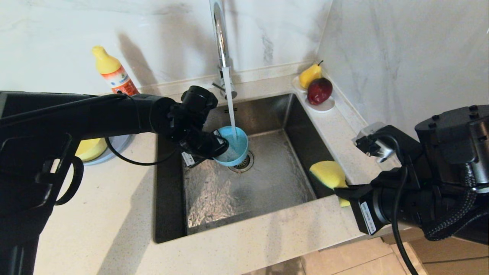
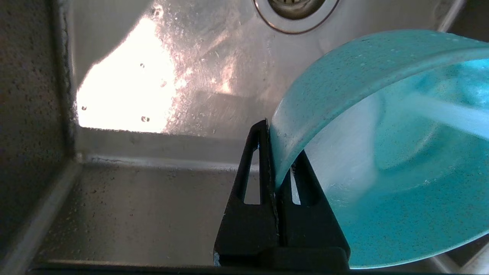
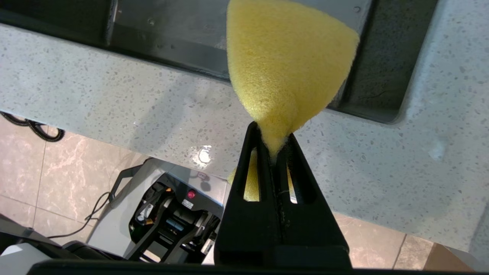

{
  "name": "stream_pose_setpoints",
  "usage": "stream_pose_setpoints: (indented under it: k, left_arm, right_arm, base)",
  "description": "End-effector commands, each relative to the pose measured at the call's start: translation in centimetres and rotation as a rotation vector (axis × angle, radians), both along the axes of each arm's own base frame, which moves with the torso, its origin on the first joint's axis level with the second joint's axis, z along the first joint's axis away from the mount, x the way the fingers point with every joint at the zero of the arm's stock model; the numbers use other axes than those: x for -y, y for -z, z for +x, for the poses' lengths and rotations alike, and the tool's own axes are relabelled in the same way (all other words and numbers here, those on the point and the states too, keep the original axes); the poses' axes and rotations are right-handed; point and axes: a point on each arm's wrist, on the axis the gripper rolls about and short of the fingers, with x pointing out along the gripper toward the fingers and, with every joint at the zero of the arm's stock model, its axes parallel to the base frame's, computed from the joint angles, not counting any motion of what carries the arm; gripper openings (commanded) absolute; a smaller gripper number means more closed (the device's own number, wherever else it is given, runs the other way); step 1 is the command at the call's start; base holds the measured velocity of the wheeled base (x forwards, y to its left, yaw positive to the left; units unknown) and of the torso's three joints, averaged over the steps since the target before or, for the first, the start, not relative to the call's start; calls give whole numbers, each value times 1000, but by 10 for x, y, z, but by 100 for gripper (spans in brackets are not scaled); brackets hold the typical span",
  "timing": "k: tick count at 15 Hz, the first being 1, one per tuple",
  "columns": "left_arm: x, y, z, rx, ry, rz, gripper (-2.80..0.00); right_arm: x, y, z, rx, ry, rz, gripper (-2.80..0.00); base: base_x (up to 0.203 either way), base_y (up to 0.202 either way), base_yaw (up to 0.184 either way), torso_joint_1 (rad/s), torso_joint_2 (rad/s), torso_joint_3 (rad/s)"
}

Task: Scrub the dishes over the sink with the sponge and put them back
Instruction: Wash the bowl

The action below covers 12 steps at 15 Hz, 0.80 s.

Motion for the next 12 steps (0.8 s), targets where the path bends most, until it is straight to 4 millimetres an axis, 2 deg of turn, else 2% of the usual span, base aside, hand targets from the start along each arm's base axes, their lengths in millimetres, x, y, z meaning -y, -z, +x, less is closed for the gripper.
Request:
stream_pose_setpoints:
  k: [1,9,12]
  left_arm:
    - [1,2,0,-8,-3,2,-280]
    - [-3,-3,-12,-28,-5,38,-280]
    - [-5,-14,-17,5,-15,40,-280]
  right_arm:
    - [1,-2,-1,5,1,4,-280]
    - [3,-4,-3,13,0,12,-280]
    - [3,-5,-4,13,-8,18,-280]
  base:
    - [0,0,0,0,0,0]
    - [0,0,0,0,0,0]
    - [0,0,0,0,0,0]
